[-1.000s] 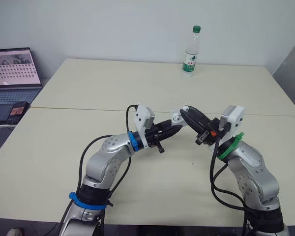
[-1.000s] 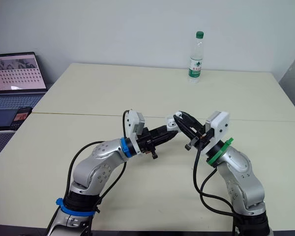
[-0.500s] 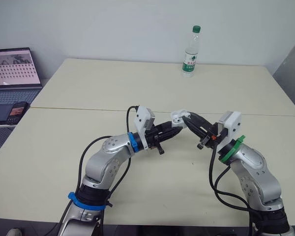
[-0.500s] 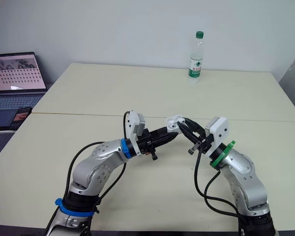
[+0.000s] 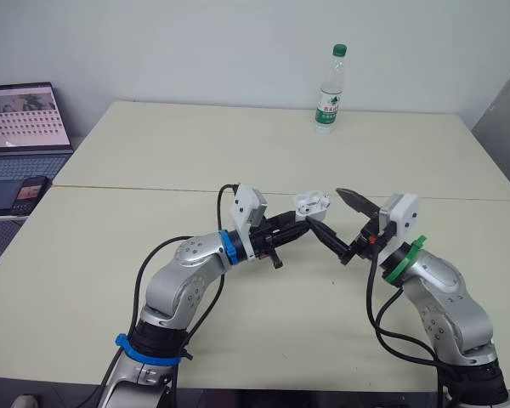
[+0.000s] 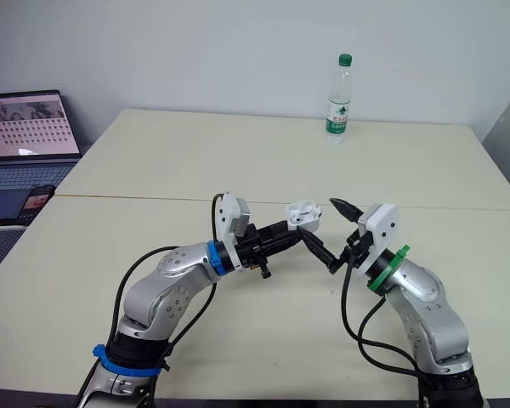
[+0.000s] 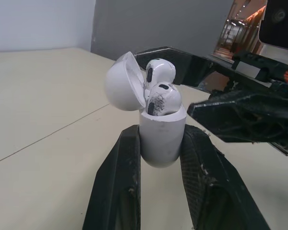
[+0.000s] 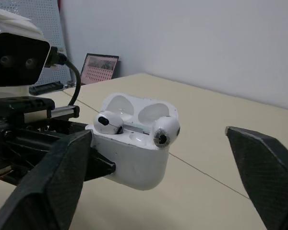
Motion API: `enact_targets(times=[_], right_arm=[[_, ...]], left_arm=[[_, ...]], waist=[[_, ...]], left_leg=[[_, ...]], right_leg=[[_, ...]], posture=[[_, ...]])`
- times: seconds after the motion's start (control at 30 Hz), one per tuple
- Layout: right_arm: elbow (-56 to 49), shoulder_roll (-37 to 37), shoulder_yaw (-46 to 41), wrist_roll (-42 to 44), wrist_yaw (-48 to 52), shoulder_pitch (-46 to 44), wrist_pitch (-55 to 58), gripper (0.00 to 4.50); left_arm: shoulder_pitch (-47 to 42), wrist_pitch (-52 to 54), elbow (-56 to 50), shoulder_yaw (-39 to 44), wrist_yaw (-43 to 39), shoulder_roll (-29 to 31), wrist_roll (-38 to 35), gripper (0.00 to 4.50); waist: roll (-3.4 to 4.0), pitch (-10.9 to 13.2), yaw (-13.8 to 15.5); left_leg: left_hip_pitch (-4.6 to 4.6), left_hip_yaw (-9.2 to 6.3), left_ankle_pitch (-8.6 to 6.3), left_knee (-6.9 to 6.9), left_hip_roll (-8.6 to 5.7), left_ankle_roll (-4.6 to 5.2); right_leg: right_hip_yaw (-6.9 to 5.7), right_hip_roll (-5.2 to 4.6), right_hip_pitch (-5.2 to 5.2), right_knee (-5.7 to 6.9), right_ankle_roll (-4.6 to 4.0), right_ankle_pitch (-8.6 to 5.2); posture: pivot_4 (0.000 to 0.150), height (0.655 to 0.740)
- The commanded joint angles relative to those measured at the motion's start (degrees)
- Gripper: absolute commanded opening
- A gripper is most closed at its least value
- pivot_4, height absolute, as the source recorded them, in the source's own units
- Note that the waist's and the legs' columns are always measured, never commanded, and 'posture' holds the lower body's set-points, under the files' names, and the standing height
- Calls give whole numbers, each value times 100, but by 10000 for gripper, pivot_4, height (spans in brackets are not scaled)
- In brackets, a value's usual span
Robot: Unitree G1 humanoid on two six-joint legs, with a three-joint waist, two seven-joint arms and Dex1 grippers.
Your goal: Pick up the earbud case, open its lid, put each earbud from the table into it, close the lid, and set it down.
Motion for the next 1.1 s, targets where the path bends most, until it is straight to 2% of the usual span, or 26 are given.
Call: enact_targets(times=[0.03, 0.2, 0.3, 0.67, 1.1], right_arm=[[-434, -72, -325, 431, -59, -178, 182, 44735], [-653, -134, -759, 1277, -246, -349, 772, 44735], [-531, -251, -972, 1428, -328, -447, 923, 44735], [23, -569, -878, 773, -252, -303, 823, 44735], [-71, -554, -757, 562, -130, -218, 834, 44735]], left_arm=[[-29, -169, -195, -1, -81, 4, -9, 7760], [-37, -211, -155, -4, -105, 17, 16, 7760], [-29, -214, -157, -8, -116, 6, 31, 7760], [4, -213, -192, 8, -123, 2, 64, 7760], [15, -183, -224, -6, -122, 5, 55, 7760]], waist=[[0, 0, 0], [0, 0, 0], [0, 0, -1], [0, 0, -2], [0, 0, -2]], left_leg=[[0, 0, 0, 0, 0, 0], [-1, -2, 0, 0, 0, 0], [-1, -1, 0, 0, 0, 0], [-1, 0, 0, -1, 0, 0], [-1, 0, 0, -1, 0, 0]], right_leg=[[0, 0, 0, 0, 0, 0], [1, 0, 0, 0, 0, 0], [1, 0, 0, 0, 0, 0], [4, 1, 0, -1, 0, 0], [3, 1, 0, -2, 0, 0]], posture=[[1500, 7362], [1500, 7362], [1500, 7362], [1500, 7362], [1500, 7362]])
